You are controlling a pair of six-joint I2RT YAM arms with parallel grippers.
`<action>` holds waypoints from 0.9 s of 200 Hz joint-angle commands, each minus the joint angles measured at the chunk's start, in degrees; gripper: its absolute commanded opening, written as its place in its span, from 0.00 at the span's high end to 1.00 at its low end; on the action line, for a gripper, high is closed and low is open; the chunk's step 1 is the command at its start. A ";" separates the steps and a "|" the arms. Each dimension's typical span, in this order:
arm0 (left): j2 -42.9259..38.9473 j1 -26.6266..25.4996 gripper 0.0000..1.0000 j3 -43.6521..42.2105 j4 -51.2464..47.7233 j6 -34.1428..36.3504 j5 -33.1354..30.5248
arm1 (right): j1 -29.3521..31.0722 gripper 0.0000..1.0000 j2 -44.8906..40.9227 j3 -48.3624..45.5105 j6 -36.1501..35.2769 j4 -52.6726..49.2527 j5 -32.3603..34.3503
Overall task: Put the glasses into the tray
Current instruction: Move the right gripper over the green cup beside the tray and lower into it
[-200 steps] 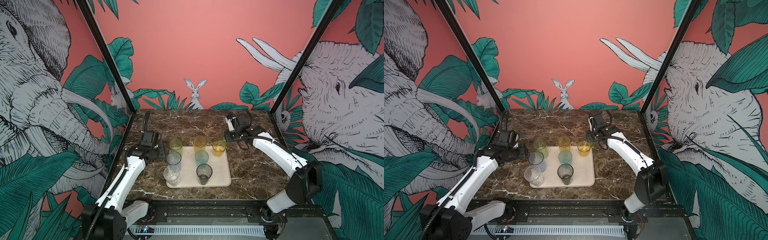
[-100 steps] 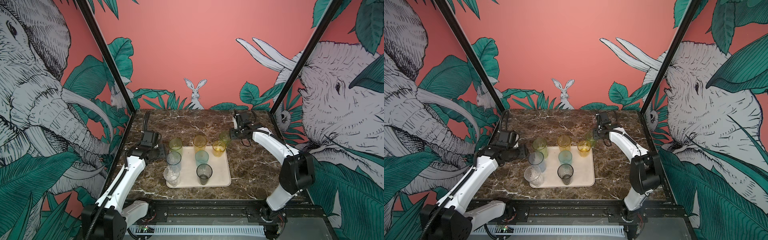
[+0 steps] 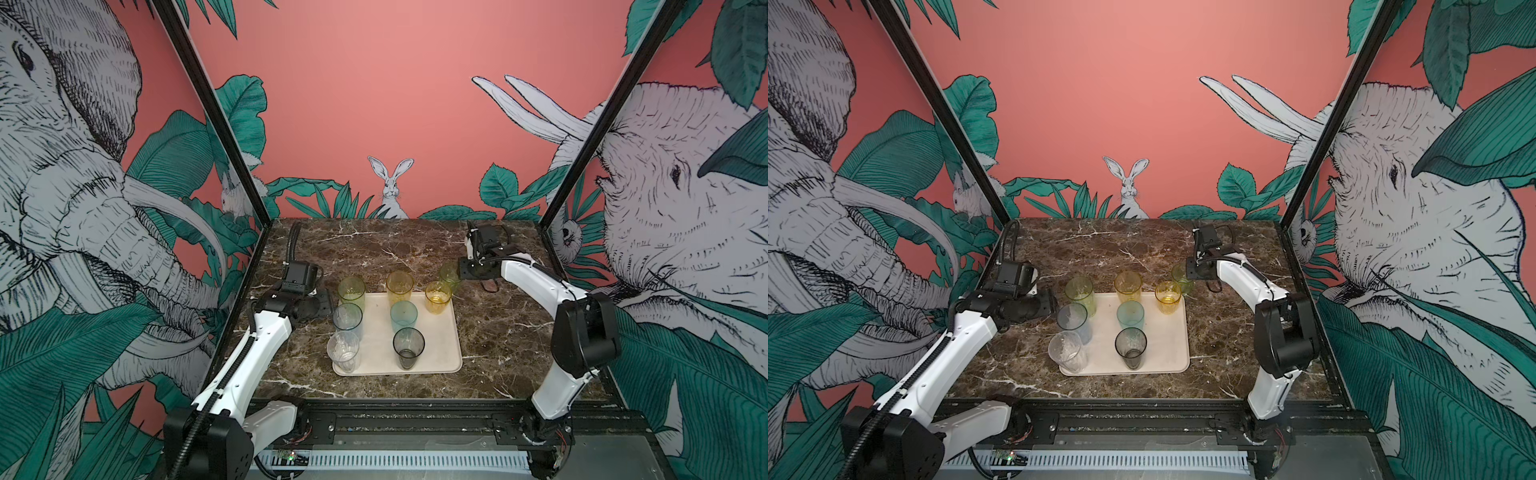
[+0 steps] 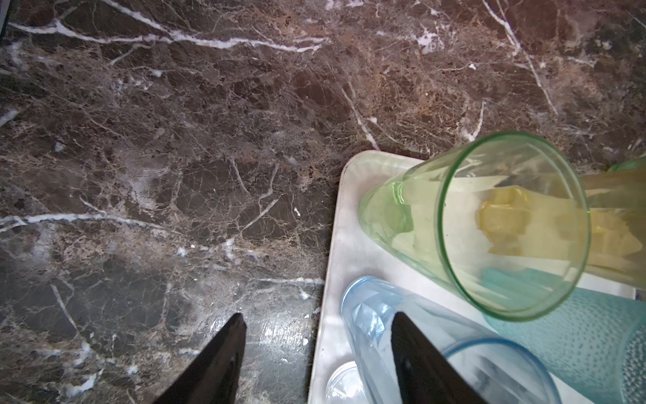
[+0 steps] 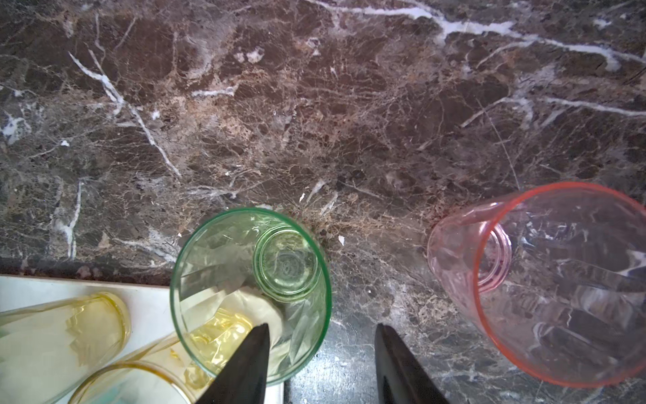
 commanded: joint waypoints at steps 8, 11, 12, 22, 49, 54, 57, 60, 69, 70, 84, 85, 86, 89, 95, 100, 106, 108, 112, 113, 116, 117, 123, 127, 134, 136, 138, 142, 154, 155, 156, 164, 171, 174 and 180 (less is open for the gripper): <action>-0.10 0.26 0.32 0.12 -0.24 -0.71 0.13 | -0.39 0.49 1.58 2.01 0.76 0.63 -1.01; -0.17 0.33 0.32 0.12 -0.24 -0.72 0.15 | -0.42 0.50 1.76 2.01 0.77 0.62 -1.09; -0.13 0.29 0.32 0.12 -0.27 -0.69 0.14 | -0.42 0.50 1.82 2.05 0.77 0.58 -1.06; -0.03 0.34 0.32 0.12 -0.17 -0.71 0.15 | -0.37 0.50 2.35 2.16 0.77 0.60 -1.24; 0.04 0.32 0.32 0.20 -0.10 -0.80 0.22 | -0.55 0.51 3.55 2.52 0.84 0.62 -1.42; 0.08 0.36 0.32 0.21 -0.11 -0.83 0.22 | -0.59 0.51 3.79 2.54 0.86 0.56 -1.54; 0.12 0.35 0.32 0.25 -0.05 -0.83 0.22 | -0.63 0.51 3.92 2.62 0.86 0.55 -1.62; 0.11 0.34 0.32 0.29 -0.04 -0.77 0.22 | -0.68 0.52 4.05 2.62 0.86 0.59 -1.64; 0.26 0.34 0.32 0.30 -0.01 -0.77 0.30 | -0.70 0.53 4.34 2.63 0.86 0.70 -1.70; 0.26 0.34 0.32 0.34 -0.03 -0.81 0.31 | -0.69 0.53 4.39 2.63 0.86 0.71 -1.71; 0.48 0.34 0.32 0.38 0.07 -0.96 0.56 | -0.77 0.55 4.85 2.63 0.86 0.86 -1.82; 0.50 0.30 0.32 0.38 0.02 -0.99 0.52 | -0.77 0.56 4.86 2.63 0.90 0.83 -1.86; 0.51 0.32 0.32 0.38 0.07 -0.96 0.59 | -0.77 0.56 4.82 2.63 0.88 0.82 -1.88; 0.49 0.37 0.32 0.38 0.11 -1.08 0.65 | -0.76 0.57 4.99 2.63 0.86 0.89 -1.90; 0.54 0.34 0.33 0.37 0.32 -1.09 0.89 | -0.80 0.59 5.20 2.63 0.77 1.01 -1.83; 0.69 0.34 0.33 0.35 0.42 -1.18 1.03 | -0.83 0.60 5.37 2.67 0.82 1.07 -1.91; 0.73 0.34 0.33 0.32 0.41 -1.24 1.22 | -0.90 0.61 5.53 2.79 0.77 0.99 -1.91; 0.82 0.34 0.33 0.30 0.44 -1.25 1.19 | -0.93 0.62 5.61 2.80 0.77 0.94 -1.93; 0.85 0.34 0.33 0.37 0.47 -1.22 1.18 | -0.90 0.63 5.76 2.88 0.77 0.91 -2.03; 0.86 0.38 0.33 0.38 0.48 -1.21 1.18 | -0.88 0.63 5.80 2.89 0.77 0.86 -2.05; 0.87 0.35 0.33 0.38 0.46 -1.24 1.18 | -1.02 0.64 5.84 2.89 0.77 0.87 -2.08; 0.83 0.30 0.33 0.38 0.47 -1.26 1.23 | -1.02 0.64 5.88 2.89 0.77 0.88 -2.08; 0.86 0.34 0.33 0.43 0.40 -1.21 1.22 | -1.03 0.65 6.01 2.89 0.77 0.98 -2.15; 0.81 0.34 0.33 0.38 0.47 -1.28 1.19 | -1.03 0.66 6.02 2.89 0.77 1.04 -2.17; 0.75 0.34 0.33 0.38 0.47 -1.22 1.19 | -1.12 0.69 6.15 2.89 0.77 1.05 -2.12; 0.73 0.34 0.33 0.34 0.41 -1.20 1.19 | -1.12 0.69 6.18 2.89 0.77 1.11 -2.09; 0.66 0.32 0.33 0.30 0.38 -1.20 1.18 | -1.12 0.70 6.19 2.89 0.73 1.10 -2.13; 0.65 0.34 0.33 0.32 0.33 -1.22 1.18 | -1.12 0.71 6.19 2.89 0.69 1.12 -2.20; 0.45 0.36 0.33 0.13 0.27 -1.26 1.18 | -1.16 0.74 6.19 2.80 0.51 1.30 -2.29; 0.40 0.35 0.33 0.12 0.29 -1.27 1.18 | -1.18 0.74 6.15 2.76 0.51 1.32 -2.28; 0.37 0.34 0.33 0.12 0.30 -1.23 1.18 | -1.15 0.75 6.17 2.74 0.55 1.33 -2.27; 0.27 0.34 0.33 0.03 0.31 -1.20 1.18 | -1.17 0.77 6.19 2.71 0.51 1.34 -2.28; 0.21 0.34 0.33 -0.08 0.26 -1.20 1.10 | -1.18 0.79 6.19 2.71 0.51 1.32 -2.24; 0.20 0.34 0.33 -0.14 0.28 -1.20 1.10 | -1.15 0.79 6.19 2.71 0.51 1.30 -2.18; 0.16 0.30 0.33 -0.19 0.29 -1.25 1.01 | -1.13 0.79 6.13 2.64 0.51 1.31 -2.08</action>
